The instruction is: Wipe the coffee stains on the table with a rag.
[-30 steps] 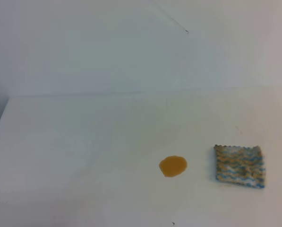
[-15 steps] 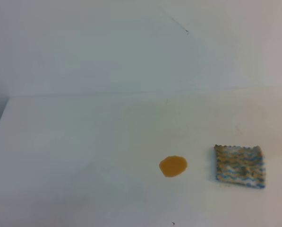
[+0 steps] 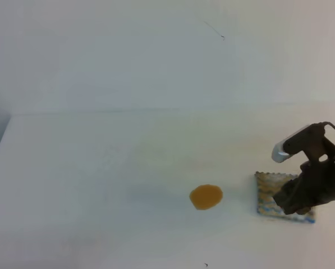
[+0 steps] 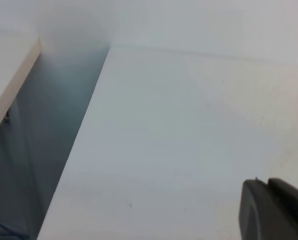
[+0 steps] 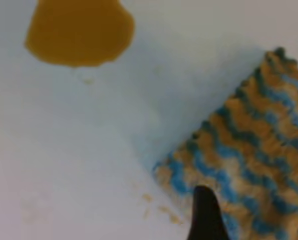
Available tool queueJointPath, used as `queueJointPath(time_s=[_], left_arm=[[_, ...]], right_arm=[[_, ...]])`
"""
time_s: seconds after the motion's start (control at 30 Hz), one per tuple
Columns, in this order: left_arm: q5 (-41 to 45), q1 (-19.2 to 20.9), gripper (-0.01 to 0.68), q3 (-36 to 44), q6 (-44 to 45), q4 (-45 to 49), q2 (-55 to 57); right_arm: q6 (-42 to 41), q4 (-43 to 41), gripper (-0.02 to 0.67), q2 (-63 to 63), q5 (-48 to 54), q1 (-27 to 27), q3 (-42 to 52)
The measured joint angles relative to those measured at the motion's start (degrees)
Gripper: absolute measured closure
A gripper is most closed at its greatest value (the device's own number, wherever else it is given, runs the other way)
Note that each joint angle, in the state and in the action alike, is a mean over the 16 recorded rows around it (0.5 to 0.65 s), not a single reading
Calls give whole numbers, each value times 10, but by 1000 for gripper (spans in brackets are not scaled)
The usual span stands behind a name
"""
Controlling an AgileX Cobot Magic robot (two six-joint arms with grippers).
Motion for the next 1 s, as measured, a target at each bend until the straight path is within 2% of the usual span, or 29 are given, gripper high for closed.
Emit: queueJointPath(time_s=[0.17,0.33,0.47,0.77,0.87,1.0], left_arm=[[2,0,672,0,0,0,0],[3,0,672,0,0,0,0],[3,0,672,0,0,0,0],[3,0,672,0,0,0,0],[4,0,672,0,0,0,0],[4,0,672,0,0,0,0]], right_arm=[[0,-21,222,49,-13,4,-24],[0,-34,256,76,-18,4,-35],[-1,-36,320,89,-17,4,-37],[-6,-34,545,101,-2,4,-43],[-8,-26,597,102,17,4,-53],[-9,-9,634,103,53,4,-78]])
